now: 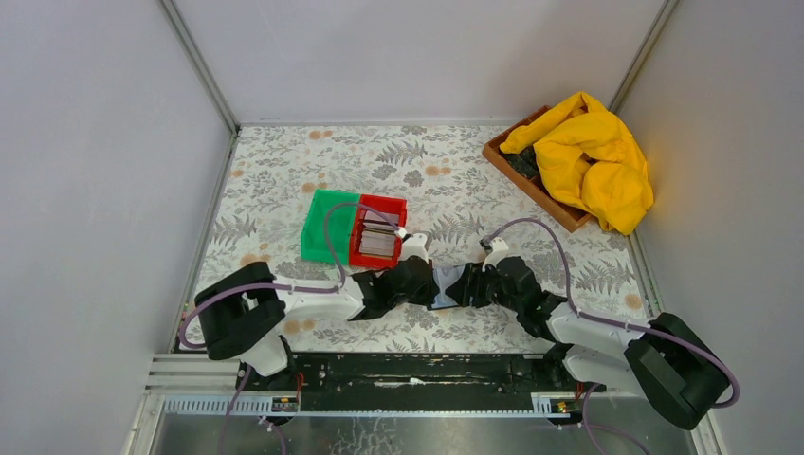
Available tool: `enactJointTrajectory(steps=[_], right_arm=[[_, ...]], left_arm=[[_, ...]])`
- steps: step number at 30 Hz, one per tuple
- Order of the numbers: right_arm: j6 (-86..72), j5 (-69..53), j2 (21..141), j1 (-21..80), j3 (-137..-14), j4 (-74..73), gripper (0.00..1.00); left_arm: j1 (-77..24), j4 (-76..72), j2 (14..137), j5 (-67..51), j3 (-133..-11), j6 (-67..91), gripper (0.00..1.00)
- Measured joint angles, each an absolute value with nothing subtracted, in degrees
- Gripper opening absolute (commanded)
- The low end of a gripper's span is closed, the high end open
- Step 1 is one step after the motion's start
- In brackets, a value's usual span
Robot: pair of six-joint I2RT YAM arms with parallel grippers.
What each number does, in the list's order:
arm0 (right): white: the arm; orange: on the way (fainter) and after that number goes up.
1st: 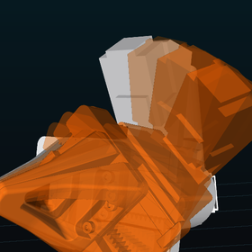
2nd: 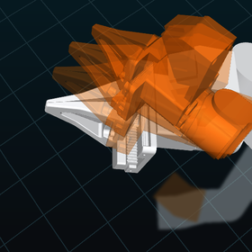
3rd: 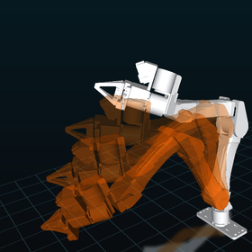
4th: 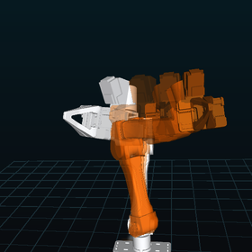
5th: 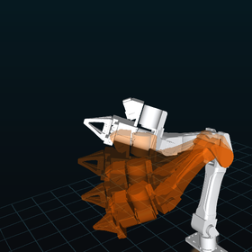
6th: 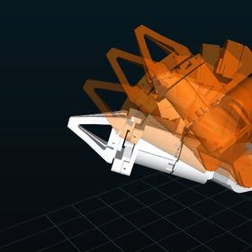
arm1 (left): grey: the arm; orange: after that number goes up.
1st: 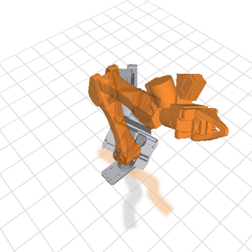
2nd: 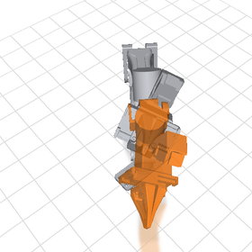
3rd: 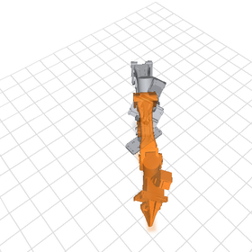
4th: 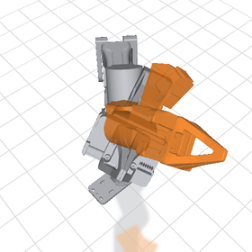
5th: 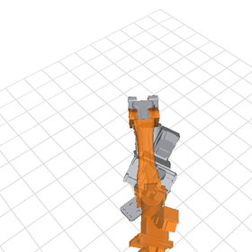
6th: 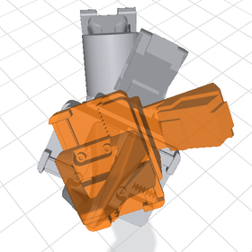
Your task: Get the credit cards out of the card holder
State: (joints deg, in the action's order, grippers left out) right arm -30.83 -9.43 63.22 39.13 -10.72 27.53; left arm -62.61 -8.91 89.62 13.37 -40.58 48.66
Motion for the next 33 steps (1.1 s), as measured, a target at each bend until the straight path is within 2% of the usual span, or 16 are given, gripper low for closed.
enactJointTrajectory(steps=[10,23,33], right_arm=[[-30.8,-8.7,56.2,39.1,-9.8,26.0,0.64],[-30.7,-6.5,52.7,39.1,-9.7,24.0,0.61],[-30.9,3.2,33.8,39.1,-8.6,17.9,0.60]], left_arm=[[-62.6,-8.3,91.5,13.3,-41.6,48.2,0.00],[-62.6,-8.4,93.8,13.3,-43.5,48.0,0.00],[-62.7,-8.3,97.3,12.8,-49.8,46.9,0.02]])
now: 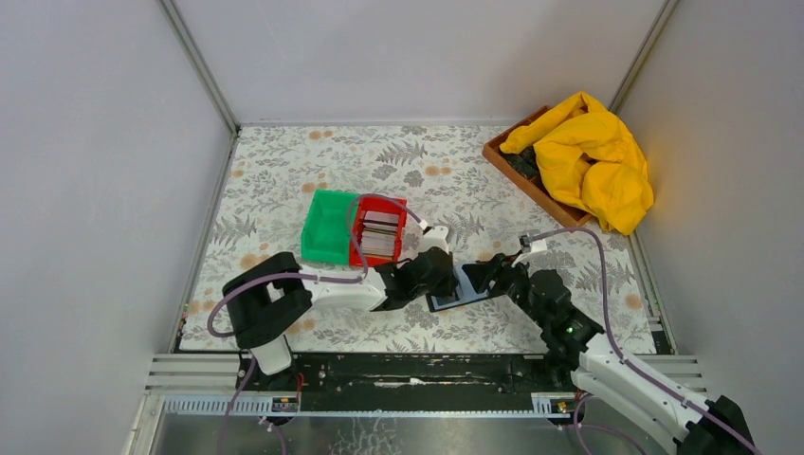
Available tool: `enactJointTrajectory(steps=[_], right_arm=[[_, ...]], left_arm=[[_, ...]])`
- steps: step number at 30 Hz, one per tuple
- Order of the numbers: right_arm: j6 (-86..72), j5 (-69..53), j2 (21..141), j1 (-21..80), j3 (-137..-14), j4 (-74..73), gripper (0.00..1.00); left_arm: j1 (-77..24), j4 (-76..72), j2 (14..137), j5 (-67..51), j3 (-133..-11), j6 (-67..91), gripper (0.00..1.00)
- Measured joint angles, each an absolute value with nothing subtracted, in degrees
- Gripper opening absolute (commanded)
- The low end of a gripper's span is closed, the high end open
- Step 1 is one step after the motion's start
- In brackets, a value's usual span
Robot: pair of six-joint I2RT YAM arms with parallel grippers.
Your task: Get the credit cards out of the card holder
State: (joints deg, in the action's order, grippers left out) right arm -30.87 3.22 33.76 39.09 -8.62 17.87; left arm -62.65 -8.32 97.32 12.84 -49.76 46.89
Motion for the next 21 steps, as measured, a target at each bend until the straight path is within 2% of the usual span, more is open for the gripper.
enactJointTrajectory(steps=[5,11,17,21], right_arm=[[-30.6,6.7,28.7,39.1,-7.8,15.2,0.59],[-30.2,8.1,30.2,39.1,-7.7,14.5,0.59],[-29.7,7.2,37.9,39.1,-7.7,15.9,0.45],[-29.6,4.9,45.4,39.1,-7.7,18.3,0.25]], left_arm=[[-62.7,-9.4,100.4,11.7,-51.1,46.6,0.06],[-62.7,-9.8,101.0,11.3,-50.9,46.5,0.11],[-62.7,-12.2,98.4,12.0,-46.4,46.9,0.11],[-62.6,-14.1,96.1,12.8,-42.0,48.2,0.02]])
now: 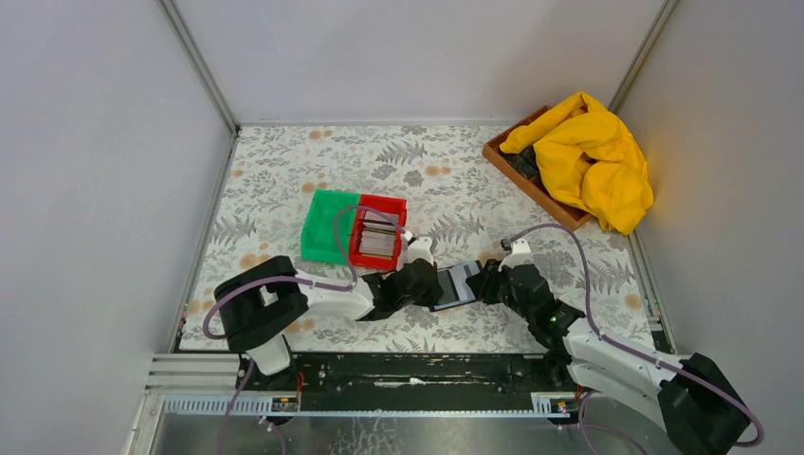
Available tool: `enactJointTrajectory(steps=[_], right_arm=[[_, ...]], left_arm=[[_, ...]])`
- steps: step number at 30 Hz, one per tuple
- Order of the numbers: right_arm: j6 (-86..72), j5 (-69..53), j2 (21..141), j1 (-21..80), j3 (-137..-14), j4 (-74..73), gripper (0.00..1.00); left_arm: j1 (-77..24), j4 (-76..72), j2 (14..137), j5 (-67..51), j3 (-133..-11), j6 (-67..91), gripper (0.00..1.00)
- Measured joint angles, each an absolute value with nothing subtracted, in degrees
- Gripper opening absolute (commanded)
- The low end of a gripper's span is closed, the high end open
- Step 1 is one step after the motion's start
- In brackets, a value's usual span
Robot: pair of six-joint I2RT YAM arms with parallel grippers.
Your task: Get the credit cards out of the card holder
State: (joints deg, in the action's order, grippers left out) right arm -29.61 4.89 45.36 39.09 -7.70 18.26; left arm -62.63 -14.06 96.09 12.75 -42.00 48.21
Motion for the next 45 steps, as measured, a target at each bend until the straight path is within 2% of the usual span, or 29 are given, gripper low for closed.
enactJointTrajectory(steps=[2,5,13,15,17,19,23,28,45], right_arm=[[-29.6,4.8,47.7,39.1,-7.7,18.9,0.10],[-29.8,5.7,48.6,39.1,-7.7,18.9,0.01],[-30.5,12.1,48.4,39.0,-8.4,15.2,0.00],[-30.8,12.9,49.6,38.9,-8.8,14.7,0.00],[-31.1,13.0,51.2,38.7,-9.3,13.9,0.00],[-31.4,13.0,52.6,38.2,-9.7,13.1,0.00],[-31.7,12.8,53.9,36.4,-9.9,12.3,0.00],[-31.9,12.3,54.5,34.5,-9.9,12.2,0.00],[-32.0,9.1,57.4,32.6,-10.7,13.3,0.00]], left_arm=[[-62.7,-14.9,95.9,13.0,-40.5,48.9,0.00],[-62.7,-17.5,95.9,13.0,-39.2,49.8,0.00],[-62.6,-22.1,95.9,11.8,-38.6,50.6,0.00],[-62.6,-23.1,95.9,11.5,-38.6,50.9,0.12],[-62.6,-24.3,96.0,11.2,-38.6,51.6,0.34],[-62.6,-26.3,96.2,10.9,-38.2,53.0,0.48],[-62.6,-32.7,96.3,10.8,-34.3,56.9,0.58],[-62.5,-35.9,97.1,10.8,-32.7,59.7,0.59],[-62.2,-41.5,104.6,10.7,-36.8,62.4,0.52]])
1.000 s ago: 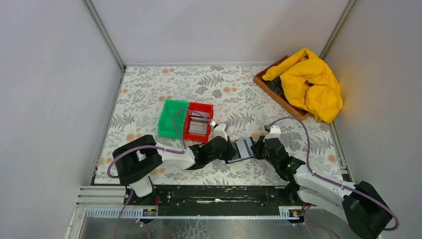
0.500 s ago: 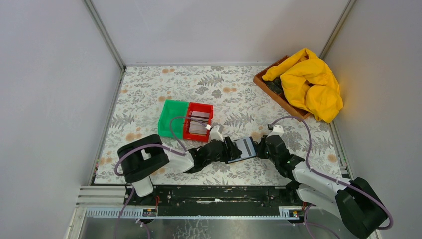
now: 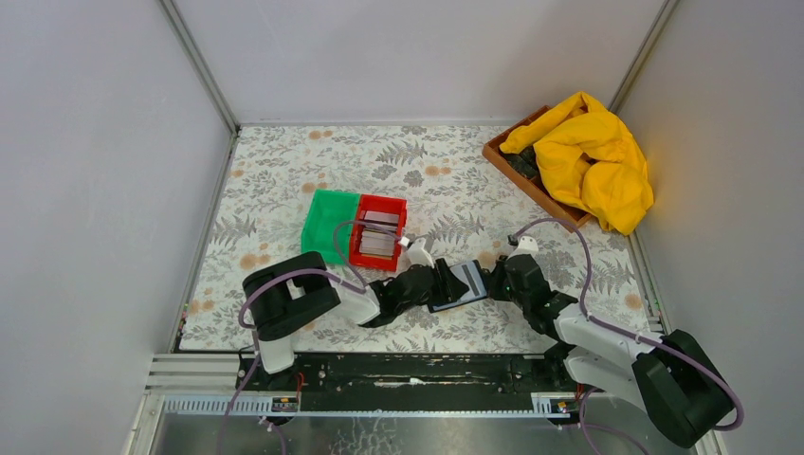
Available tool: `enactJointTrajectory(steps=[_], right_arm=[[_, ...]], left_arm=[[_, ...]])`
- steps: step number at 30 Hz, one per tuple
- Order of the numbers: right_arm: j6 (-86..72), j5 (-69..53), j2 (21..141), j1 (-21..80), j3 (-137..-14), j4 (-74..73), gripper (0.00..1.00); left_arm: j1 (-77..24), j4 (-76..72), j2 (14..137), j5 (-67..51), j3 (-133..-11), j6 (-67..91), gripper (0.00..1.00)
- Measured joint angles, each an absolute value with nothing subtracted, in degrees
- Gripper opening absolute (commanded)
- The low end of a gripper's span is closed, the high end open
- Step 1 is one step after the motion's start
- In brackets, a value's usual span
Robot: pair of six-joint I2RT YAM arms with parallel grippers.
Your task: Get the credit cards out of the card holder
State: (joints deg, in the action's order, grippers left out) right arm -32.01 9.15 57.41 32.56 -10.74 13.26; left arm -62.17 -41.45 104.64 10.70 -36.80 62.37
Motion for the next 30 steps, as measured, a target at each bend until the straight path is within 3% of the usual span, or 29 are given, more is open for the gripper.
enactJointTrajectory(steps=[10,30], right_arm=[[-31.8,7.8,58.6,32.5,-11.1,14.1,0.00],[-31.2,6.2,59.4,32.5,-11.4,14.6,0.00]], left_arm=[[-61.8,-42.3,104.9,10.7,-36.6,62.7,0.40],[-61.2,-45.8,106.1,10.9,-36.0,64.8,0.39]])
